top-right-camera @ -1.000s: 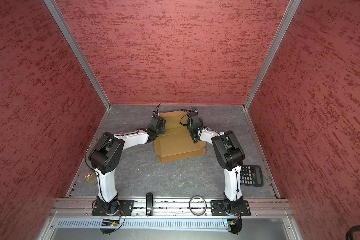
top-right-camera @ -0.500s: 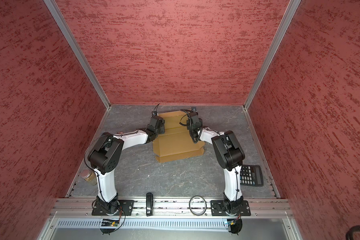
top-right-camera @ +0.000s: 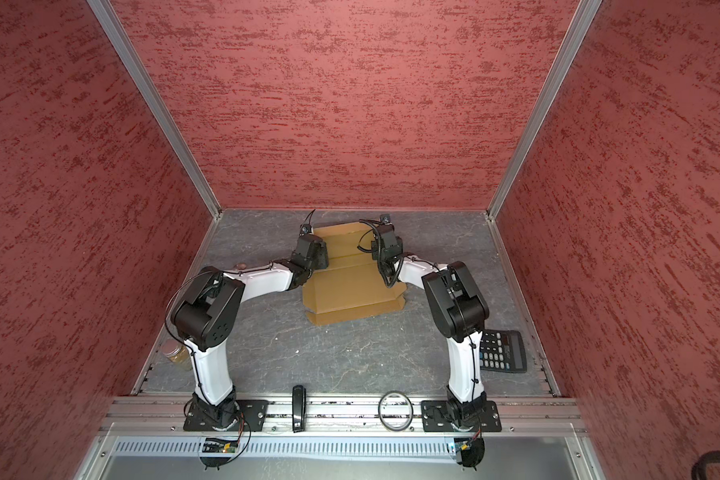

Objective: Fold the paper box

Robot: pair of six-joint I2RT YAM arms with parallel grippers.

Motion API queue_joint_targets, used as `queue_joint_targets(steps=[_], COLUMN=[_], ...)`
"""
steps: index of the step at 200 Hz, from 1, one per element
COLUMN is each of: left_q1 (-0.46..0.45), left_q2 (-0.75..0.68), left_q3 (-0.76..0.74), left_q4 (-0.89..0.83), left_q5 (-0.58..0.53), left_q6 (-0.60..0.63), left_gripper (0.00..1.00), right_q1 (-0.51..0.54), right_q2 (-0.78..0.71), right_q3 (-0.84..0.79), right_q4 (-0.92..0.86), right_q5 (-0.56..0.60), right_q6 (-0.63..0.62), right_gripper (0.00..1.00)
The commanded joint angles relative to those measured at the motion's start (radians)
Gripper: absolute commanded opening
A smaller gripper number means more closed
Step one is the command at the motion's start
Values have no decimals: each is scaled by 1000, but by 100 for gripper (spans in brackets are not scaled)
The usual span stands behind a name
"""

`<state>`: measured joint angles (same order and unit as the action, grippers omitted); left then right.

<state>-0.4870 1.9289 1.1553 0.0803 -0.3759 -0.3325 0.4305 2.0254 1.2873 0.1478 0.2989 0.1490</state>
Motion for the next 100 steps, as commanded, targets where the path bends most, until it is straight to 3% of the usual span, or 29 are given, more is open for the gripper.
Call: queue_joint_targets(steps=[1, 100], left_q1=[7, 20], left_q2=[-15, -60], left_q3=[-28, -79], left_q4=[-22, 51], left_q5=[5, 12], left_q6=[1, 6], left_gripper=[69, 76], right_q1=[15, 8], right_q2=[16, 16], right_q3=[7, 15], right_q4=[-43, -65], right_q5=[-30, -34], right_q6=[3, 13], right_gripper=[4, 4])
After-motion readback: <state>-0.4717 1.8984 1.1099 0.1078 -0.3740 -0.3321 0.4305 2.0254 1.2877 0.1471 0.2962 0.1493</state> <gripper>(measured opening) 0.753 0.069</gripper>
